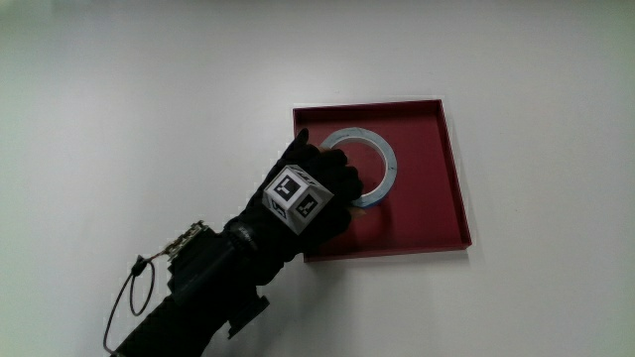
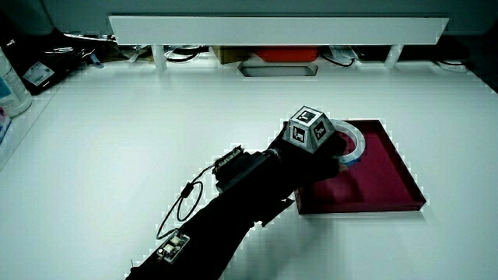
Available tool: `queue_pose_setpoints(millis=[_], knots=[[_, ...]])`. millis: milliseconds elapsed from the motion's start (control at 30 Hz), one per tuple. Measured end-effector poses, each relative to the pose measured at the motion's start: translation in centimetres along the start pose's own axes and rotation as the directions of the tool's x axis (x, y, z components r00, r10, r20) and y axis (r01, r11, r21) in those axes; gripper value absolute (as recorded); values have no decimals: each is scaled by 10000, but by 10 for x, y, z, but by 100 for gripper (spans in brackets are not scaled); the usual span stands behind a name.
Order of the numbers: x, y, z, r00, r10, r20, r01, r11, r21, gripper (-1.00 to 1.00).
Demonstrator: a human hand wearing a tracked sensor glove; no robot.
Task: Place blue tape
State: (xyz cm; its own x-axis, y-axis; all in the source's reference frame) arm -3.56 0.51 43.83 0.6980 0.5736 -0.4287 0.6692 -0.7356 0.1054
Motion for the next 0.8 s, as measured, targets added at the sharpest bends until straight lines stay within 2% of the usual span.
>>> queue_pose_setpoints(millis=[233,433,533,567,767,800], knots=[[-2,10,-27,9996,233,130,-225,9977,-646,0],[-6,16,-48,9992,408,-28,-408,9900,-1348,0],[-5,20,-47,9991,415,-128,-430,9867,-1566,0],[-5,22,-50,9987,462,-212,-493,9823,-1806,0],[-6,26,-57,9970,644,-427,-725,9703,-2307,0],[-4,26,-54,9964,664,-521,-770,9680,-2388,0]])
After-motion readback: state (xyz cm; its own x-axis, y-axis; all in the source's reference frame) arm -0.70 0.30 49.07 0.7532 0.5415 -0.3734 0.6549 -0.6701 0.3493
